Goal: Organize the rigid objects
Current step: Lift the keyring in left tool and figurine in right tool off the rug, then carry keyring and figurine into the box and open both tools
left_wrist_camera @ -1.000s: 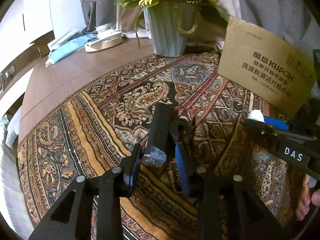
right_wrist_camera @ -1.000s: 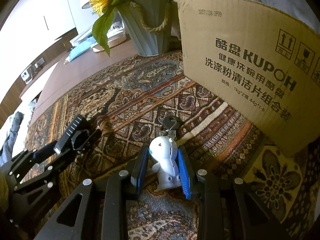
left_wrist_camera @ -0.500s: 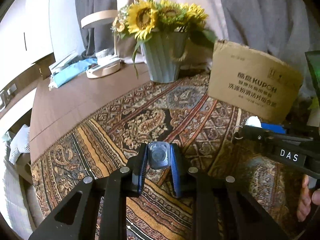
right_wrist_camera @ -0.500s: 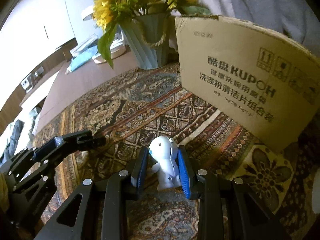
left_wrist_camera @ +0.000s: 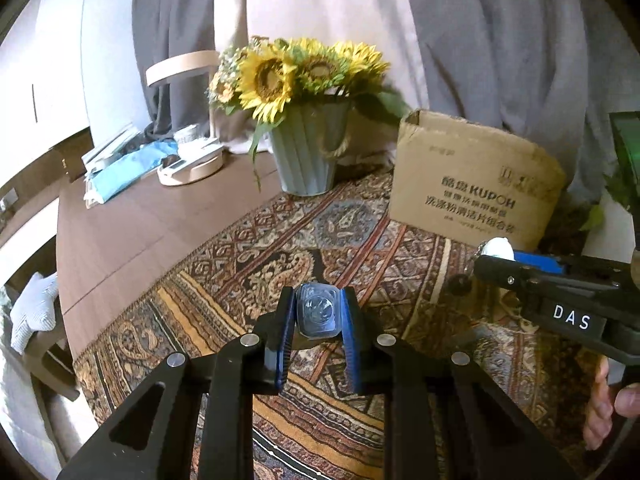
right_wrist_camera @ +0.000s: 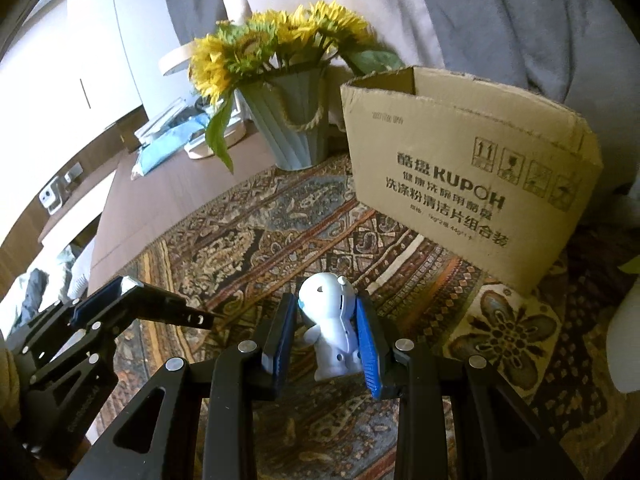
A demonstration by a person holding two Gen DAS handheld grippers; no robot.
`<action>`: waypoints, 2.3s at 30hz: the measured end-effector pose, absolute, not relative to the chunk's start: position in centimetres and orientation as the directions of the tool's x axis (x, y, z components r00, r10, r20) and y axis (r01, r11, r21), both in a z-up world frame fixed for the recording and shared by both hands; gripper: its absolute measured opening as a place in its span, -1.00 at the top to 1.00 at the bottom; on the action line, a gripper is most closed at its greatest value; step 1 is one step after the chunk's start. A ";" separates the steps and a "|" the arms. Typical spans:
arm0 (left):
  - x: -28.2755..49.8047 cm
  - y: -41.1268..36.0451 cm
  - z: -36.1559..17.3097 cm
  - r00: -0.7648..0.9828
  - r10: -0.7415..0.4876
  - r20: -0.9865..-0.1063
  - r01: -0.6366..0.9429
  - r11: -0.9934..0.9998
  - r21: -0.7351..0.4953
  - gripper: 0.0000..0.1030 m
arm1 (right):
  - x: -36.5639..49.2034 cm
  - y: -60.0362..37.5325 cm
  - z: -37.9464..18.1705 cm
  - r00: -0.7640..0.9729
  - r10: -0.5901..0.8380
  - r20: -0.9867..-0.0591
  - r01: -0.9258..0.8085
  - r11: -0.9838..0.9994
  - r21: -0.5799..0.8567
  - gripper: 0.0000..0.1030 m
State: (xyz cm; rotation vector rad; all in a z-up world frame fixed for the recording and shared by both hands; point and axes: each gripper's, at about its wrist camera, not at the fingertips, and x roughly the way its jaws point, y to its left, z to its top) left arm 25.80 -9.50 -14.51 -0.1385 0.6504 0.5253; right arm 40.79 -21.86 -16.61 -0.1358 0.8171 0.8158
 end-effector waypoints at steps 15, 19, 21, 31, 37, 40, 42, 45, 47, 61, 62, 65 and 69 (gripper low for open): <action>26.6 -9.7 -8.7 0.784 0.310 -0.539 -0.347 0.937 0.033 0.56 | 39.1 -23.7 -10.9 0.529 0.569 -0.630 -0.591 0.779 0.207 0.40; 27.2 -9.6 -7.0 0.817 0.266 -0.512 -0.287 0.957 0.040 0.56 | 38.8 -24.2 -9.2 0.571 0.544 -0.615 -0.553 0.808 0.202 0.40; 27.5 -9.6 -6.1 0.835 0.240 -0.495 -0.251 0.967 0.045 0.56 | 38.7 -24.5 -8.5 0.594 0.530 -0.605 -0.531 0.823 0.201 0.40; 29.6 -9.2 -2.6 0.896 0.120 -0.427 -0.103 0.993 0.062 0.56 | 38.2 -25.4 -4.9 0.707 0.447 -0.548 -0.401 0.892 0.210 0.40; 30.9 -9.2 -1.0 0.921 0.071 -0.383 -0.048 0.997 0.068 0.56 | 38.5 -25.8 -3.1 0.756 0.399 -0.519 -0.342 0.917 0.206 0.40; 31.8 -9.1 -0.4 0.929 0.052 -0.367 -0.029 0.997 0.067 0.56 | 39.0 -25.8 -2.3 0.774 0.379 -0.508 -0.317 0.925 0.208 0.40; 32.4 -9.2 0.0 0.933 0.044 -0.357 -0.019 0.997 0.073 0.56 | 39.4 -25.9 -1.9 0.783 0.367 -0.502 -0.302 0.930 0.210 0.40; 33.4 -9.3 0.4 0.937 0.026 -0.348 0.000 0.997 0.075 0.57 | 40.1 -26.0 -1.4 0.794 0.356 -0.493 -0.289 0.934 0.210 0.40; 34.3 -9.4 0.6 0.939 0.017 -0.342 0.012 0.997 0.082 0.57 | 40.6 -26.0 -1.1 0.798 0.353 -0.488 -0.285 0.935 0.212 0.40; 42.0 -9.7 1.1 0.930 -0.053 -0.363 0.084 0.994 0.071 0.57 | 46.9 -26.2 -0.2 0.803 0.335 -0.493 -0.269 0.942 0.202 0.40; 42.6 -9.7 1.0 0.928 -0.060 -0.368 0.091 0.994 0.067 0.57 | 47.4 -26.2 -0.2 0.801 0.337 -0.495 -0.273 0.941 0.201 0.40; 44.6 -9.7 0.9 0.921 -0.072 -0.384 0.106 0.992 0.068 0.57 | 49.0 -26.1 -0.2 0.795 0.339 -0.503 -0.276 0.940 0.199 0.40; 47.3 -9.8 0.6 0.906 -0.093 -0.412 0.128 0.990 0.059 0.57 | 51.2 -26.0 -0.7 0.780 0.344 -0.523 -0.280 0.939 0.200 0.40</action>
